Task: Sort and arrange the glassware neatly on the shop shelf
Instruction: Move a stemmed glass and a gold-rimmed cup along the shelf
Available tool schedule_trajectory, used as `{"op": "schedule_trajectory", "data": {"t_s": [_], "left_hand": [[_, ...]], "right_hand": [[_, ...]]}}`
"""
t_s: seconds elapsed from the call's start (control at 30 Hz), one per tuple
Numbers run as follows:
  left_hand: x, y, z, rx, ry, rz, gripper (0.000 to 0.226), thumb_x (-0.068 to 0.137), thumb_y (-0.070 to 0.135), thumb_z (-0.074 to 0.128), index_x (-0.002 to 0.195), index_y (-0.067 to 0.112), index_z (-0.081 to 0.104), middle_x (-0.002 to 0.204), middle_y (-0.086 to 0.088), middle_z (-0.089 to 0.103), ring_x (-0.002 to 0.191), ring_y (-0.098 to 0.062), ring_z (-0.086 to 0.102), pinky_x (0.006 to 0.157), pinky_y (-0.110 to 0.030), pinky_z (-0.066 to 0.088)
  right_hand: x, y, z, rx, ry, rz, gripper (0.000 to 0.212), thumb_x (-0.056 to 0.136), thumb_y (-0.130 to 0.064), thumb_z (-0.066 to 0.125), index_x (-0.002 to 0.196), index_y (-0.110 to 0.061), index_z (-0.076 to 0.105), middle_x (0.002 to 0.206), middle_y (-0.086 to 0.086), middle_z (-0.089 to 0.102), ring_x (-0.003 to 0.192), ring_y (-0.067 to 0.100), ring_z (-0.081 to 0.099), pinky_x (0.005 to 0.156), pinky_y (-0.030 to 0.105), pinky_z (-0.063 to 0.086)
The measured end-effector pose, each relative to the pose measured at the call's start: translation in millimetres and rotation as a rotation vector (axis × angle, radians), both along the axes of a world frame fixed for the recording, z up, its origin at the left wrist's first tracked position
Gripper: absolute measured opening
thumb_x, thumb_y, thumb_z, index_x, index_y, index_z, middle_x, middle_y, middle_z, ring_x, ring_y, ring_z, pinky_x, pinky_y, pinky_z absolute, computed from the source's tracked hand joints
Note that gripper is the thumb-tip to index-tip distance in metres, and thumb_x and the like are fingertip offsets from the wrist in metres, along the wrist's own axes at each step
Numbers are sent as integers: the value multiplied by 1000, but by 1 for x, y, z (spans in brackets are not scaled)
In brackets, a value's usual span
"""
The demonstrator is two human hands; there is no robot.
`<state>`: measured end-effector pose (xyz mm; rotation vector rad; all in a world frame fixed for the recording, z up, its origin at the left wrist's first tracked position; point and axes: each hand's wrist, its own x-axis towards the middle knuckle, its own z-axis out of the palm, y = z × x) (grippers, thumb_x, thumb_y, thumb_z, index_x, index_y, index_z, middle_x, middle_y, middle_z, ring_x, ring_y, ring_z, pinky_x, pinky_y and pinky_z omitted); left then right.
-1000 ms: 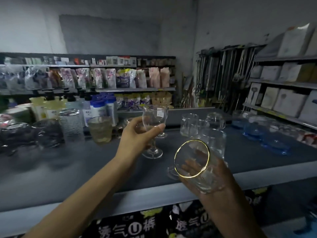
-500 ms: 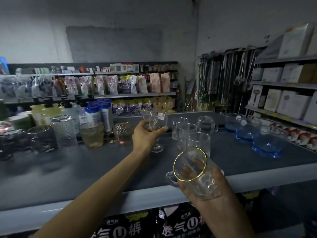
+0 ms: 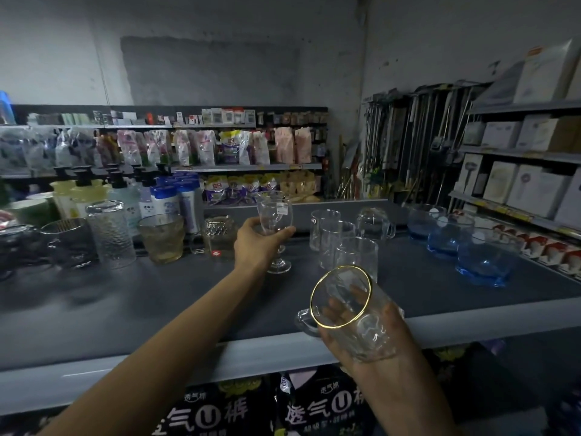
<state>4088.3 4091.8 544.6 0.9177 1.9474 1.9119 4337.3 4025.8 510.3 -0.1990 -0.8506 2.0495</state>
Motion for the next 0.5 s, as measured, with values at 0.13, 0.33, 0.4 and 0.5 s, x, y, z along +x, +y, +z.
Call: {"op": "schedule_trajectory", "data": {"t_s": [0.13, 0.33, 0.4, 0.5], "left_hand": [[1, -9, 7, -39, 27, 11, 98, 63, 45, 97, 144, 18, 49, 114, -3, 71, 96, -19, 72, 92, -46, 60], [24, -72, 25, 8, 223, -78, 89, 74, 54, 87, 148, 26, 46, 121, 5, 63, 106, -9, 64, 93, -33, 56], [45, -100, 31, 61, 257, -257, 69, 82, 62, 76, 142, 35, 53, 127, 11, 64, 113, -3, 63, 96, -30, 54], [79, -131, 43, 83, 349, -567, 59, 83, 66, 68, 139, 50, 54, 135, 16, 63, 123, 0, 60, 104, -39, 53]], "right_hand": [[3, -4, 2, 38, -10, 2, 67, 67, -39, 90, 125, -10, 71, 132, 16, 68, 122, 36, 65, 87, 50, 59], [10, -6, 7, 104, -27, 6, 78, 55, -49, 98, 121, -15, 75, 134, 18, 66, 123, 37, 65, 85, 45, 60], [13, -7, 10, 119, -42, -32, 81, 46, -52, 99, 116, -18, 77, 130, 17, 69, 118, 35, 68, 81, 42, 61], [20, -9, 17, 195, -133, -123, 82, 52, -57, 94, 121, -17, 74, 128, 19, 70, 117, 36, 69, 81, 41, 62]]}}
